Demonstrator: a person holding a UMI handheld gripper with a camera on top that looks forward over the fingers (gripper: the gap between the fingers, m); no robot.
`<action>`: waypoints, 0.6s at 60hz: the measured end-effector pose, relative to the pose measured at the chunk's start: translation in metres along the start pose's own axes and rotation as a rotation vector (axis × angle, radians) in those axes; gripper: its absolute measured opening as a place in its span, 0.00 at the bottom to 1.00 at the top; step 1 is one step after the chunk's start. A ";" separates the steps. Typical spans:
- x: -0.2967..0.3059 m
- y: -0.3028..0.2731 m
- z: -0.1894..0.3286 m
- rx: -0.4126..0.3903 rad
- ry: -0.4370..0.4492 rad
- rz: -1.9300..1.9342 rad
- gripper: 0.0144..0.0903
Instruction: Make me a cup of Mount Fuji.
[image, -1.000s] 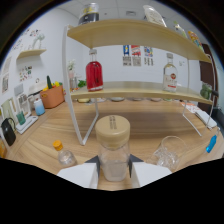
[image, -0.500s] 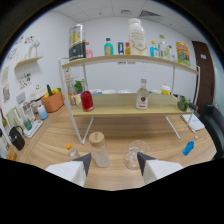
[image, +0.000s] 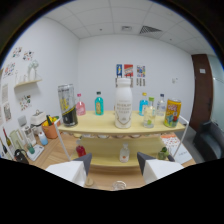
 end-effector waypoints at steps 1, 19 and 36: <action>0.000 -0.009 0.001 0.016 -0.001 -0.004 0.93; 0.019 -0.106 0.078 0.225 0.032 -0.032 0.93; 0.031 -0.112 0.135 0.223 0.033 -0.045 0.64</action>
